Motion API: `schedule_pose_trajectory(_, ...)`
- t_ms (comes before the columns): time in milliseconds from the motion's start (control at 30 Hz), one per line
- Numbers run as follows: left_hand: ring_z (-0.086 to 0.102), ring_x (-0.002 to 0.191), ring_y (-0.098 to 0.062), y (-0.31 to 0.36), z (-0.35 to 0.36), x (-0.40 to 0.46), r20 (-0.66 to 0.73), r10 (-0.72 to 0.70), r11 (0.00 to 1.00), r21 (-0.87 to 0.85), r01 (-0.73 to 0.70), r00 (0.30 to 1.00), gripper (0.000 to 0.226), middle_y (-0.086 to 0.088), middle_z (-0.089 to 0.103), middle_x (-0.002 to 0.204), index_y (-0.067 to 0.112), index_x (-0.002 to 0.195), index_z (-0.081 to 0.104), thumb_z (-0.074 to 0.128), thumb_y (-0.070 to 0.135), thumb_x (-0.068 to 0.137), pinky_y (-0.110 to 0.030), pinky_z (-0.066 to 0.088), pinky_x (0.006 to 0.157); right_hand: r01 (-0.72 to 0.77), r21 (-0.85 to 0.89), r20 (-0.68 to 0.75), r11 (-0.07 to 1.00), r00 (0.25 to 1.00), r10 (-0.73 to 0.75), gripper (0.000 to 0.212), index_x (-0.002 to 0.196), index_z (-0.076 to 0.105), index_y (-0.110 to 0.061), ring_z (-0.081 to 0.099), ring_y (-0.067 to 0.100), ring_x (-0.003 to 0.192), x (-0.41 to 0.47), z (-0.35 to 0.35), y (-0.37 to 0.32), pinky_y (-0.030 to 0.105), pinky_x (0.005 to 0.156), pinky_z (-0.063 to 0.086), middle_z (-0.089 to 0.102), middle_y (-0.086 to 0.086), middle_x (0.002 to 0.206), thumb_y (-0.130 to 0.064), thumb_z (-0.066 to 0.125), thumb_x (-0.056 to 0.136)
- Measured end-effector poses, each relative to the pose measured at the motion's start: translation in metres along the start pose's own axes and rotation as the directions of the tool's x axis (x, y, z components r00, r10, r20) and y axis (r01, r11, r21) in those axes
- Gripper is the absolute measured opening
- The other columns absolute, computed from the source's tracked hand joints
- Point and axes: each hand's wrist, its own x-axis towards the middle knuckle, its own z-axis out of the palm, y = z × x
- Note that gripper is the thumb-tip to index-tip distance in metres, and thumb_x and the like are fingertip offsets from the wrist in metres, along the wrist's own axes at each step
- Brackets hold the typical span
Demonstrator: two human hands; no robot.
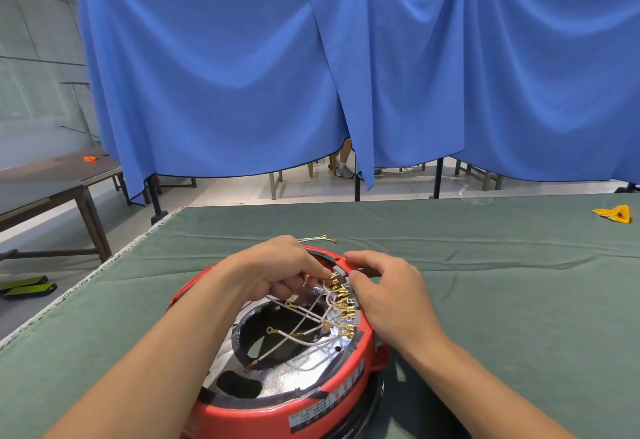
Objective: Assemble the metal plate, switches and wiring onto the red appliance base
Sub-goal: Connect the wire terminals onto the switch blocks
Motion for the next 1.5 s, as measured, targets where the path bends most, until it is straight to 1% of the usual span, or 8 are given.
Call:
schedule_pose_trajectory(367,0.028,0.035,-0.008,0.005,0.016,-0.003,-0.157,0.024,0.999,-0.017,-0.028,0.987,0.011,-0.005,0.046,0.056,-0.002,0.075,0.064,0.064,0.005,0.084,-0.016,0.018,0.035,0.04,-0.05,-0.025,0.998,0.999,-0.041,0.025,0.107,0.072,-0.032,0.062,0.0,0.094,-0.002,-0.003,-0.002,0.016,0.076,0.044,0.072,-0.018,0.1,-0.021,0.058,0.088)
schedule_pose_trajectory(467,0.037,0.043,-0.014,0.007,0.02,-0.006,-0.283,0.104,0.989,0.13,-0.07,0.953,0.014,-0.007,0.054,0.06,-0.002,0.077,0.071,0.067,0.01,0.083,-0.02,0.027,0.042,0.019,-0.017,-0.032,1.0,0.999,-0.02,0.025,0.108,0.071,-0.029,0.061,-0.001,0.094,-0.001,0.0,0.001,0.015,0.077,0.043,0.071,-0.018,0.1,-0.021,0.059,0.088)
schedule_pose_trajectory(567,0.062,0.069,-0.018,0.009,0.025,-0.014,-0.404,0.319,0.901,0.41,-0.142,0.857,0.016,-0.004,0.069,0.075,0.009,0.086,0.076,0.061,0.011,0.086,-0.027,0.048,0.06,-0.01,0.032,-0.027,0.999,1.0,0.011,0.023,0.105,0.071,-0.027,0.063,0.0,0.097,-0.001,0.002,0.003,0.021,0.085,0.048,0.07,-0.018,0.098,-0.018,0.059,0.088)
schedule_pose_trajectory(633,0.064,0.078,-0.017,0.013,0.027,-0.026,-0.385,0.415,0.825,0.542,-0.161,0.824,0.018,0.006,0.067,0.073,0.019,0.084,0.076,0.059,0.013,0.085,-0.029,0.052,0.067,-0.023,0.048,-0.026,0.999,0.999,0.024,0.023,0.104,0.07,-0.027,0.063,0.001,0.097,0.0,0.001,0.003,0.024,0.087,0.049,0.068,-0.02,0.096,-0.017,0.058,0.088)
schedule_pose_trajectory(800,0.061,0.078,-0.013,0.01,0.036,-0.044,-0.239,0.508,0.633,0.755,-0.171,0.827,0.011,0.013,0.061,0.073,0.032,0.083,0.072,0.062,0.029,0.081,-0.024,0.04,0.058,-0.029,0.074,-0.019,0.997,0.999,0.031,0.023,0.099,0.071,-0.03,0.062,-0.002,0.093,-0.001,0.001,0.004,0.023,0.083,0.049,0.062,-0.028,0.084,-0.017,0.057,0.088)
schedule_pose_trajectory(1067,0.055,0.072,-0.004,-0.004,0.031,-0.037,-0.221,0.533,0.64,0.737,-0.218,0.817,0.004,0.018,0.059,0.071,0.037,0.079,0.069,0.07,0.041,0.08,-0.021,0.035,0.056,-0.048,0.123,-0.019,0.991,0.999,0.051,0.021,0.09,0.07,-0.033,0.063,-0.001,0.09,-0.001,0.003,0.0,0.03,0.084,0.053,0.069,-0.02,0.087,-0.017,0.057,0.086)
schedule_pose_trajectory(1267,0.056,0.062,0.003,-0.008,0.029,-0.038,-0.254,0.532,0.659,0.723,-0.207,0.808,0.006,0.02,0.063,0.066,0.038,0.079,0.073,0.071,0.043,0.079,-0.019,0.039,0.053,-0.044,0.106,-0.019,0.993,0.999,0.046,0.02,0.093,0.07,-0.032,0.063,-0.001,0.089,-0.001,0.002,0.001,0.029,0.083,0.053,0.068,-0.021,0.088,-0.018,0.057,0.088)
schedule_pose_trajectory(1500,0.061,0.065,0.0,-0.006,0.024,-0.038,-0.255,0.52,0.655,0.732,-0.189,0.815,0.007,0.02,0.069,0.069,0.039,0.08,0.075,0.071,0.045,0.079,-0.022,0.049,0.058,-0.058,0.12,-0.009,0.991,0.998,0.059,0.02,0.092,0.07,-0.032,0.064,0.0,0.089,-0.002,0.001,0.0,0.032,0.083,0.054,0.07,-0.018,0.09,-0.019,0.056,0.088)
